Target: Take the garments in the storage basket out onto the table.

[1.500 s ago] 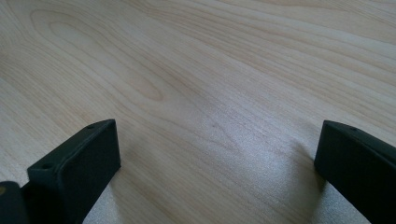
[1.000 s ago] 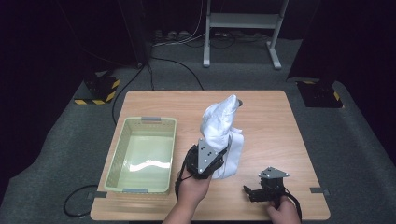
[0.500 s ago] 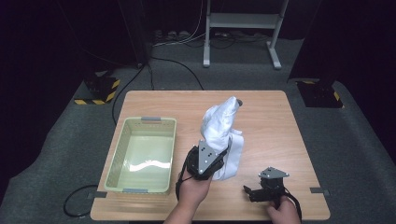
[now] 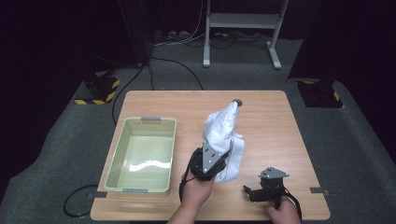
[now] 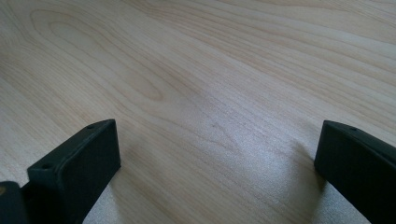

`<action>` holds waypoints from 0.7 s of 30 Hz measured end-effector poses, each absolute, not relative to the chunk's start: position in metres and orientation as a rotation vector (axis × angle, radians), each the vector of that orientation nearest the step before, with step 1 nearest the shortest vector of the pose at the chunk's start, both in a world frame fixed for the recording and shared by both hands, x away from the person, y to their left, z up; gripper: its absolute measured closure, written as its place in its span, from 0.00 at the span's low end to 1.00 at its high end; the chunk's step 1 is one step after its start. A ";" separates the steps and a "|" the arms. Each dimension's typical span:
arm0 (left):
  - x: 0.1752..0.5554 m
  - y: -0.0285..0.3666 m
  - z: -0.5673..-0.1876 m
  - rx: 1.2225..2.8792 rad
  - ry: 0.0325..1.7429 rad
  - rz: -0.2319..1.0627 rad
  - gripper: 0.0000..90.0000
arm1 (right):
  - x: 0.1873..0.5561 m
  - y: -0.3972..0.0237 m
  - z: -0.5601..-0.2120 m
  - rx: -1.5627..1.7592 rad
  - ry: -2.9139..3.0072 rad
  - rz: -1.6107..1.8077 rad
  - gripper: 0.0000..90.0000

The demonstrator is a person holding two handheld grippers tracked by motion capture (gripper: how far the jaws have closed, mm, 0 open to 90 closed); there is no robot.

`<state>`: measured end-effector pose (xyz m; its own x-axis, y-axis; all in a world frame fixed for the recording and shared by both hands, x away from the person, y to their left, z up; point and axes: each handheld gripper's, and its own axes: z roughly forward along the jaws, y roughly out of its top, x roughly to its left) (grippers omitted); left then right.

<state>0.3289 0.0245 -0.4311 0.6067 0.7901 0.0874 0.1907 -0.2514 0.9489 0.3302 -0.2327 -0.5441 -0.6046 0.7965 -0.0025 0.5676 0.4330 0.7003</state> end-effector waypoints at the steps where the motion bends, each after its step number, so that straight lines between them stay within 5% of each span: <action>1: 0.330 0.024 -0.433 1.773 0.806 0.698 0.68 | 0.330 -0.233 -0.544 1.169 2.358 0.961 0.00; 21: 0.353 0.012 -0.471 1.847 0.879 0.641 0.68 | 0.330 -0.233 -0.544 1.169 2.357 0.963 0.00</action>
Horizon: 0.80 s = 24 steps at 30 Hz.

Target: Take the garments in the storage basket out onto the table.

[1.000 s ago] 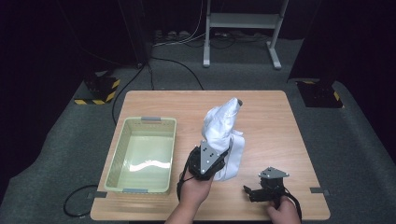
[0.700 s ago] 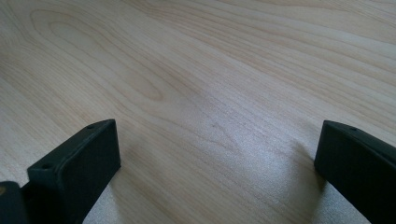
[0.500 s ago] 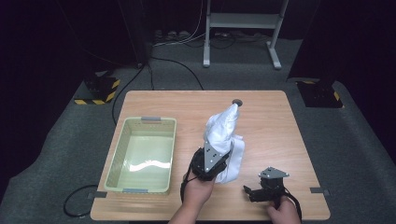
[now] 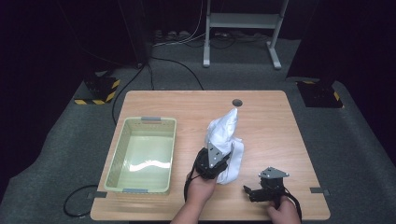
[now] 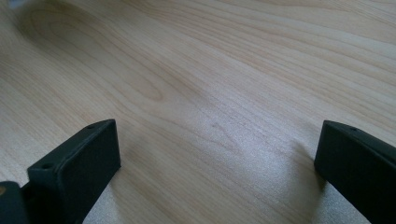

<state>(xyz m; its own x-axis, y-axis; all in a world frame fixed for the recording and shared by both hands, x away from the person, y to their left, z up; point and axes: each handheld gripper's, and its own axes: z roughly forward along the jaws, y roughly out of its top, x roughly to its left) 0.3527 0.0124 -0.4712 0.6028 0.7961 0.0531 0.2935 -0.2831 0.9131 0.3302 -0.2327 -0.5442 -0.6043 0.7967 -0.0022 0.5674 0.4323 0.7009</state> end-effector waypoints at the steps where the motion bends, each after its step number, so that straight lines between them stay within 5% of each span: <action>1: 0.354 0.012 -0.473 1.848 0.883 0.637 0.68 | 0.330 -0.233 -0.544 1.169 2.357 0.963 0.00; 24: 0.367 0.004 -0.503 1.915 0.932 0.574 0.67 | 0.330 -0.233 -0.544 1.169 2.356 0.962 0.00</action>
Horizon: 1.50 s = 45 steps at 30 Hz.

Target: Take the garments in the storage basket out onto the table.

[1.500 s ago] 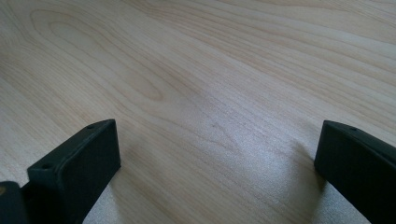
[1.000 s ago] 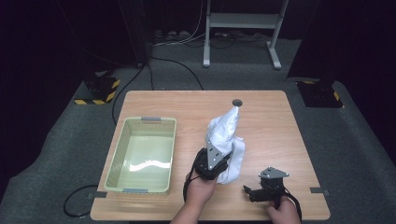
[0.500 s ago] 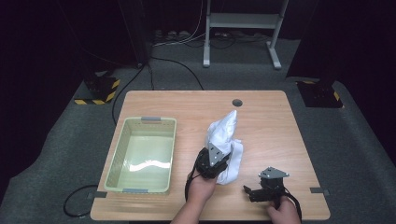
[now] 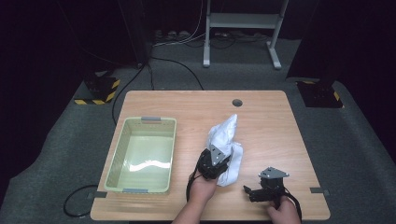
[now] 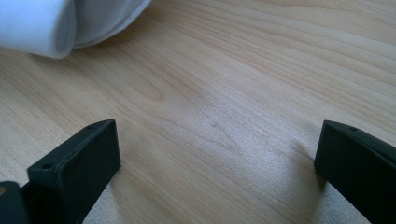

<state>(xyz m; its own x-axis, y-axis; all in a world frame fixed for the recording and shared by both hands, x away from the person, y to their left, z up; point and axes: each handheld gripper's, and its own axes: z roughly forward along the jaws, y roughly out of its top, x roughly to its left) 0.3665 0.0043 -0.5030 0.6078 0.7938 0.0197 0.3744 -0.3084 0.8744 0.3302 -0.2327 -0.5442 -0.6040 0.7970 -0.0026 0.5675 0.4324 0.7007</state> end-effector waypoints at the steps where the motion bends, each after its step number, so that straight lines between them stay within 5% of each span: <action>1: 0.367 0.004 -0.503 1.915 0.932 0.574 0.67 | 0.330 -0.233 -0.544 1.169 2.356 0.962 0.00; 26: 0.372 -0.010 -0.520 2.000 0.947 0.553 0.64 | 0.330 -0.233 -0.544 1.169 2.357 0.962 0.00; 45: 0.384 -0.018 -0.529 2.158 0.981 0.457 0.51 | 0.330 -0.233 -0.544 1.169 2.356 0.962 0.00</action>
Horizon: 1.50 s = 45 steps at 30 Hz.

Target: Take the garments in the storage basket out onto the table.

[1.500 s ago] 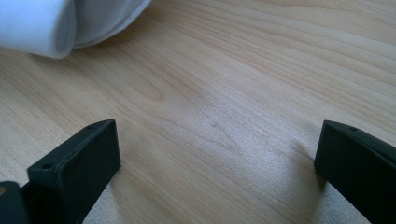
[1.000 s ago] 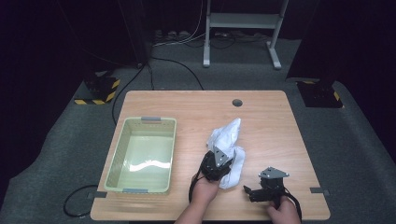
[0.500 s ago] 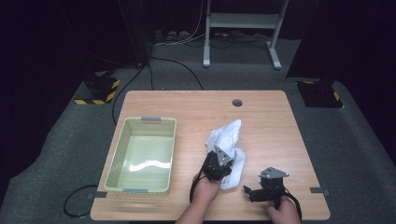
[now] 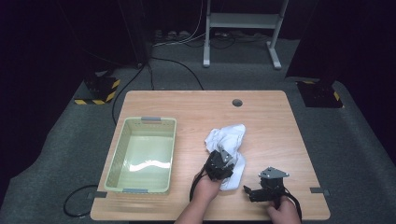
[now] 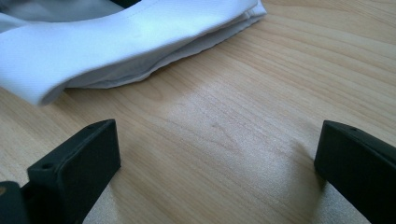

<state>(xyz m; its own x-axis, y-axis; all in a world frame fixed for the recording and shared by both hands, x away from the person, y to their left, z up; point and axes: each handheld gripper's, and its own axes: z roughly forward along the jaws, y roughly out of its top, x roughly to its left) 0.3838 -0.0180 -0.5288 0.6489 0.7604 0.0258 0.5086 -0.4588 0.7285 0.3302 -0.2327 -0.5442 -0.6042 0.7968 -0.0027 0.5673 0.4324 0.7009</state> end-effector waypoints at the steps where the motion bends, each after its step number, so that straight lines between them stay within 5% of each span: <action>1: 0.384 -0.018 -0.529 2.155 0.989 0.457 0.48 | 0.330 -0.233 -0.544 1.169 2.356 0.962 0.00; 15: 0.382 -0.013 -0.523 2.095 0.994 0.471 0.18 | 0.330 -0.233 -0.544 1.169 2.356 0.962 0.00; 27: 0.380 -0.008 -0.512 2.057 0.971 0.492 0.06 | 0.330 -0.233 -0.544 1.169 2.357 0.963 0.00; 45: 0.370 -0.005 -0.494 2.010 0.897 0.519 0.02 | 0.330 -0.233 -0.544 1.169 2.356 0.962 0.00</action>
